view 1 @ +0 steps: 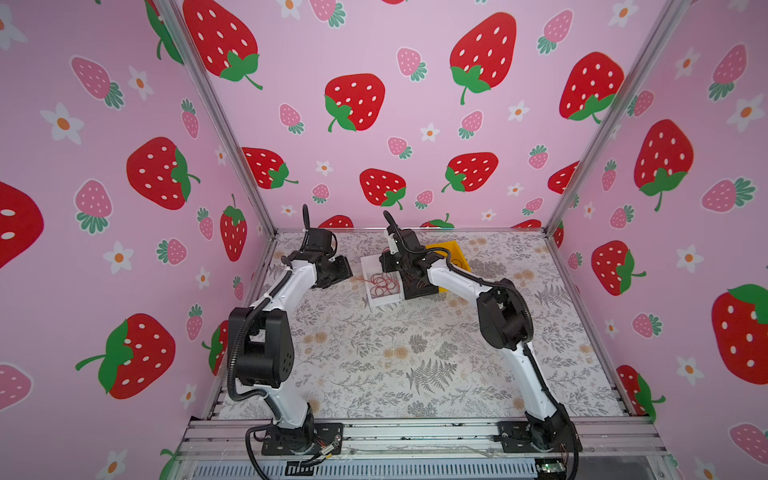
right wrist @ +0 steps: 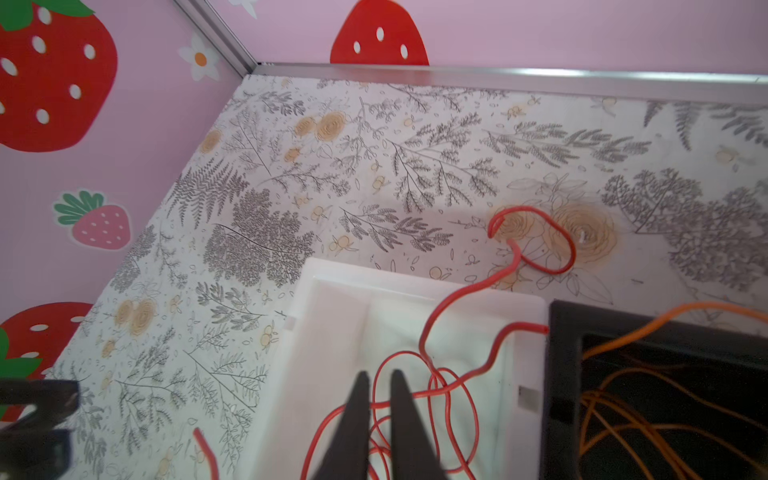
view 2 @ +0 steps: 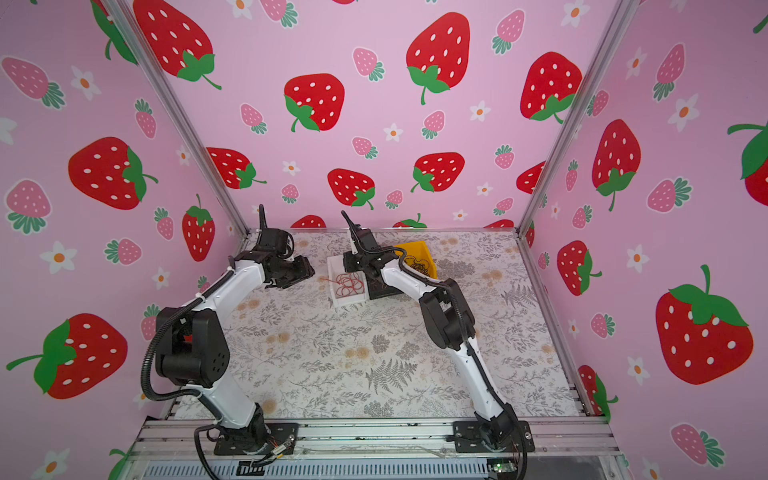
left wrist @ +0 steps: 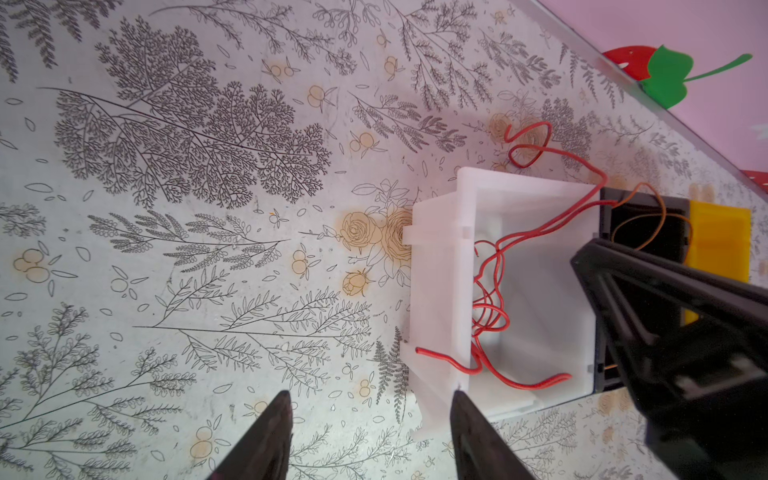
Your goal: Untangle the cables
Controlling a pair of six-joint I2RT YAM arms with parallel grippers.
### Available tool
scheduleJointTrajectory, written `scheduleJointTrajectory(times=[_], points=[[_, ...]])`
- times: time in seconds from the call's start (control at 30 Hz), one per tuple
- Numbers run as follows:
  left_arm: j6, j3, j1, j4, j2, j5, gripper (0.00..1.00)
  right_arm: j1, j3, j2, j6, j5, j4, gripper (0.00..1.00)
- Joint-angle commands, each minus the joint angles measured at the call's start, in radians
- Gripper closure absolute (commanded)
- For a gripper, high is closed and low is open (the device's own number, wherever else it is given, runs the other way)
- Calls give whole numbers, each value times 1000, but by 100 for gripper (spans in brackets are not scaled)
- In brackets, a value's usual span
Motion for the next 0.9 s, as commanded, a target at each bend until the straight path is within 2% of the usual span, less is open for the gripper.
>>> scheduleJointTrajectory(times=[0.0, 0.3, 0.47, 0.87], points=[[-5, -4, -2, 7, -5, 5, 38, -4, 15, -13, 34, 30, 11, 72], [6, -6, 1, 6, 3, 4, 38, -5, 126, 85, 41, 81, -47, 66], [7, -9, 2, 4, 2, 2, 38, -8, 205, 139, 46, 107, -92, 65], [7, -10, 4, 3, 6, -2, 38, -10, 206, 169, 60, 108, -71, 61]])
